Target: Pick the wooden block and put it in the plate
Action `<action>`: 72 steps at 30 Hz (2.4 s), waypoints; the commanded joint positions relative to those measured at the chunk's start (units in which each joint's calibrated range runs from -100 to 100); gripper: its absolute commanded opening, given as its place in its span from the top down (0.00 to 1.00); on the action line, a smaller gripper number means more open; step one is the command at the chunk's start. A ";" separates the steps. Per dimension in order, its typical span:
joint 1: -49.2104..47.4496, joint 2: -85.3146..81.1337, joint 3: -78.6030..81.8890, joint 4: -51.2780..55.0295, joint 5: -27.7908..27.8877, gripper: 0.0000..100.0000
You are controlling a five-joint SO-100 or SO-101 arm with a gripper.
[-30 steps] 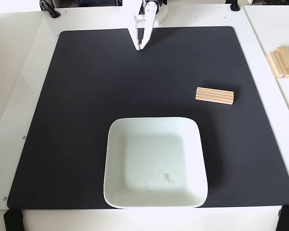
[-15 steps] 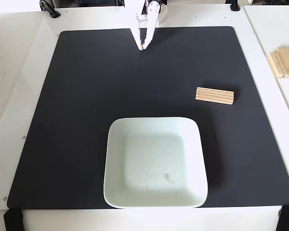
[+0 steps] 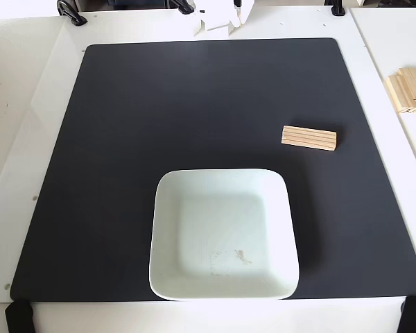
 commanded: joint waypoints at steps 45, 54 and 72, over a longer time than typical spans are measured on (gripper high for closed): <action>-3.65 99.28 -88.96 4.92 -54.59 0.77; -3.76 99.70 -88.96 3.95 -58.76 0.77; -3.76 105.89 -94.81 4.13 -62.82 0.77</action>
